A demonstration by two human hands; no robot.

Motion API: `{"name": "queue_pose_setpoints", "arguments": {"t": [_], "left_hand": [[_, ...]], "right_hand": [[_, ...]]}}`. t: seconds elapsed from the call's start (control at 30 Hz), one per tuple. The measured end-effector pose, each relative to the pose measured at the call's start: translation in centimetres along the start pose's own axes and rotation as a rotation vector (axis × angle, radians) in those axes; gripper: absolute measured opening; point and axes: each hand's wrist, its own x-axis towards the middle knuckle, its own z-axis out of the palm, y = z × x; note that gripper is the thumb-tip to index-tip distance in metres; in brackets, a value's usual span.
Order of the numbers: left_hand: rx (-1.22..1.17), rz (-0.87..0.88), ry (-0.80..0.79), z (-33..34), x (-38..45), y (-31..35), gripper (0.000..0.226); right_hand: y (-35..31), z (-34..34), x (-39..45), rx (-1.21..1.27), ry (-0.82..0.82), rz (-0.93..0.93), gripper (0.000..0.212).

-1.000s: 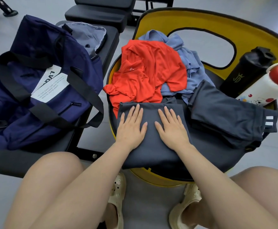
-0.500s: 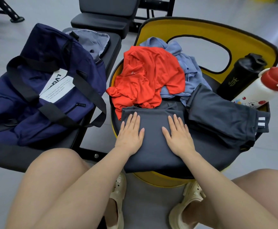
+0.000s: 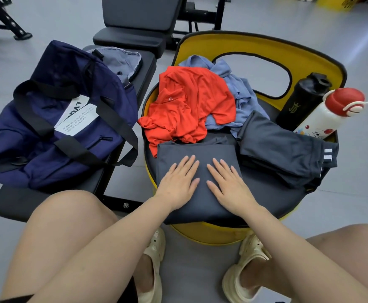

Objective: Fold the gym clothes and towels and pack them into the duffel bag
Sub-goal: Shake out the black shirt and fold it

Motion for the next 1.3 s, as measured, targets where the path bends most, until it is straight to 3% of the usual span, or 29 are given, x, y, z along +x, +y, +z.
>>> {"name": "queue_pose_setpoints", "arguments": {"t": [0.17, 0.63, 0.73, 0.87, 0.97, 1.07, 1.3], "left_hand": [[0.131, 0.014, -0.130, 1.3, -0.9, -0.3, 0.066], [0.235, 0.025, -0.286, -0.4, -2.6, -0.7, 0.061], [0.222, 0.028, -0.209, -0.2, -3.8, 0.0, 0.056], [0.134, 0.137, -0.108, 0.3, -5.1, 1.2, 0.050], [0.251, 0.214, -0.195, 1.1, -6.1, 0.9, 0.074], [0.352, 0.205, -0.250, 1.8, -6.7, 0.4, 0.096], [0.322, 0.177, -0.192, 2.3, -6.9, 0.3, 0.091]], "right_hand": [[0.4, 0.8, -0.6, 0.026, -0.042, 0.077, 0.055], [0.5, 0.0, -2.6, 0.052, -0.093, 0.204, 0.055], [0.3, -0.1, -3.0, 0.004, -0.058, 0.156, 0.056], [0.5, -0.4, -4.0, -0.037, 0.031, -0.076, 0.061], [1.0, -0.4, -5.2, -0.051, -0.084, -0.197, 0.089], [1.6, -0.1, -5.7, -0.160, -0.155, -0.244, 0.098], [1.8, 0.0, -5.7, -0.237, -0.143, -0.250, 0.088]]}}
